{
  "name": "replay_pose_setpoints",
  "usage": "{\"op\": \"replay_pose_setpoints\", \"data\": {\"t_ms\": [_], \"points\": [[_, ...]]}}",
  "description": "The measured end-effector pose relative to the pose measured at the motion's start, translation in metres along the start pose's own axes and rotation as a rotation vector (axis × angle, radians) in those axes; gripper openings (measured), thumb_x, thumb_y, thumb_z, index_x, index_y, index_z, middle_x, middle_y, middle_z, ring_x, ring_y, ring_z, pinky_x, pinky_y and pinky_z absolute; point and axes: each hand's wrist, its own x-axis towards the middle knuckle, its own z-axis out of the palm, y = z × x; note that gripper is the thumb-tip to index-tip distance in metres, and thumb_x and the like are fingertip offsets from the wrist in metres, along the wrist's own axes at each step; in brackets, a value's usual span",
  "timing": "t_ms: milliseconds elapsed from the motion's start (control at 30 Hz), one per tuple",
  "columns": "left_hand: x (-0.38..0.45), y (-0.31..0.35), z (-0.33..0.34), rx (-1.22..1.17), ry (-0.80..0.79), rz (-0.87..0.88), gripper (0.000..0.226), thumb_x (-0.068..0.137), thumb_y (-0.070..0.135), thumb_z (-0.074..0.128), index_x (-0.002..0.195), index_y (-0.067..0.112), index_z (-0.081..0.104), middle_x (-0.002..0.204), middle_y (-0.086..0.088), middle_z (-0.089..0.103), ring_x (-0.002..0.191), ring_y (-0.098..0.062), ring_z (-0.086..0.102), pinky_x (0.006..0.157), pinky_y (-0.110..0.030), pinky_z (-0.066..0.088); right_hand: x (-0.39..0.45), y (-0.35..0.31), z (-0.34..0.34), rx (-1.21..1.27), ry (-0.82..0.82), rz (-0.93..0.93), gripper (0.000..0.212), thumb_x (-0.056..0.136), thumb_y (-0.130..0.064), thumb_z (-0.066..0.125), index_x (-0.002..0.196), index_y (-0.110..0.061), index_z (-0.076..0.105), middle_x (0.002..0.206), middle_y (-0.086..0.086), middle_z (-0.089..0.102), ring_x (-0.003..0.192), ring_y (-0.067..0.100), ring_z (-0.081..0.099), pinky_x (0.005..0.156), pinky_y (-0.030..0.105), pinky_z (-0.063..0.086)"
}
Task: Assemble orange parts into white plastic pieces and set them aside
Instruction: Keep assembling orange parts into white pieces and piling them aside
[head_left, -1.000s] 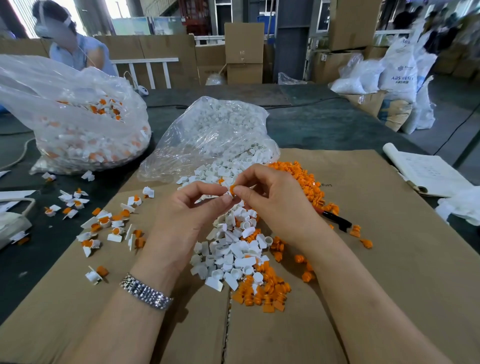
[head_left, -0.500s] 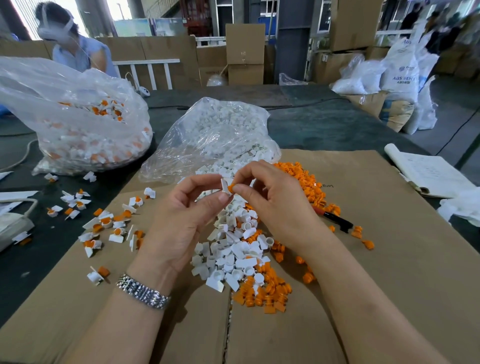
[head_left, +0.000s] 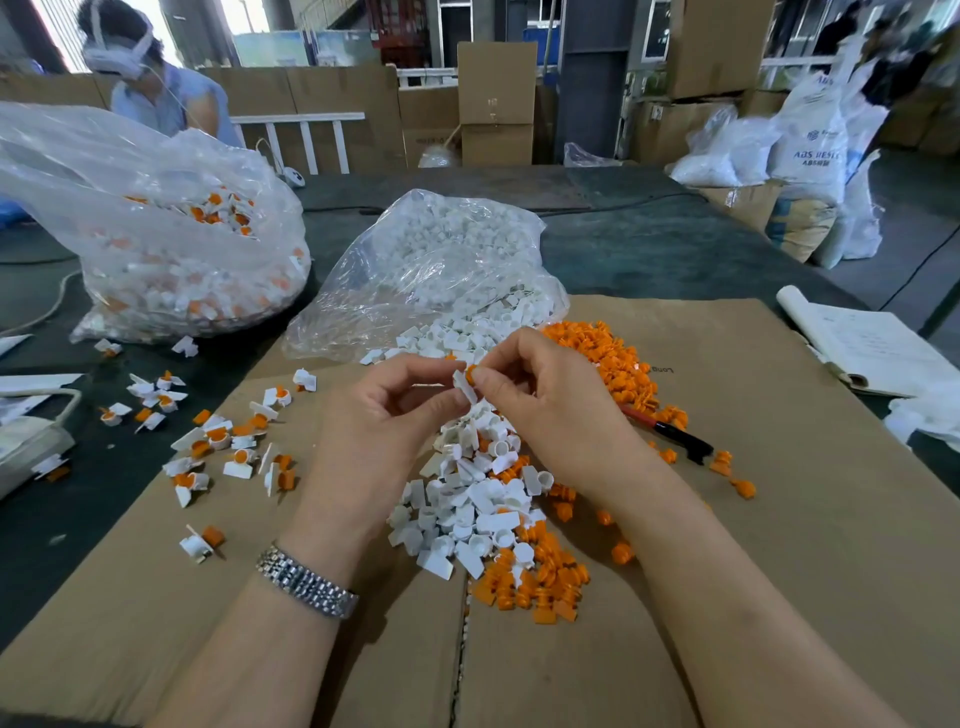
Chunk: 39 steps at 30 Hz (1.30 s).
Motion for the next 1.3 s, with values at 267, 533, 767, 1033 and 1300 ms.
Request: {"op": "replay_pose_setpoints", "data": {"t_ms": [267,533,767,1033,1300], "points": [[0.004,-0.001,-0.002,-0.386,-0.139,-0.142,0.022,0.078,0.011,0.078,0.099,0.014,0.082,0.104,-0.016,0.078,0.1,-0.031,0.076,0.084,-0.026,0.06,-0.002,-0.001,-0.016,0.124,-0.116,-0.1,0.023,0.095,-0.016,0.068,0.114,-0.028,0.07,0.092,-0.003,0.067,0.083,0.014,0.067,0.077,0.031,0.058],[0.003,0.0,-0.002,-0.316,-0.098,-0.094,0.019,0.081,0.009,0.076,0.099,0.011,0.081,0.101,-0.015,0.079,0.095,-0.03,0.077,0.081,-0.026,0.061,0.0,0.002,-0.011,-0.048,0.018,-0.199,0.018,0.086,-0.017,0.077,0.104,-0.02,0.072,0.085,-0.008,0.069,0.081,0.007,0.065,0.073,0.019,0.055],[0.003,0.002,-0.005,-0.375,-0.129,-0.171,0.02,0.08,0.008,0.078,0.099,0.009,0.082,0.106,-0.018,0.078,0.1,-0.031,0.076,0.086,-0.029,0.06,-0.001,0.002,-0.011,-0.121,0.016,-0.239,0.019,0.086,-0.015,0.078,0.102,-0.022,0.073,0.082,-0.01,0.066,0.078,0.007,0.063,0.071,0.017,0.053],[0.005,0.001,-0.005,-0.384,-0.114,-0.225,0.024,0.079,0.006,0.075,0.103,0.004,0.08,0.106,-0.021,0.077,0.1,-0.031,0.076,0.084,-0.028,0.061,-0.002,0.0,-0.01,-0.166,0.014,-0.245,0.021,0.086,-0.014,0.077,0.106,-0.019,0.074,0.083,-0.012,0.065,0.078,0.005,0.063,0.074,0.02,0.054],[0.004,0.004,-0.002,-0.475,-0.088,-0.278,0.007,0.077,0.003,0.074,0.079,0.007,0.079,0.085,-0.013,0.077,0.084,-0.024,0.077,0.082,-0.029,0.062,-0.001,-0.002,-0.01,-0.218,0.021,-0.271,0.022,0.085,-0.018,0.079,0.106,-0.016,0.072,0.085,-0.01,0.066,0.077,0.008,0.063,0.074,0.024,0.054]]}}
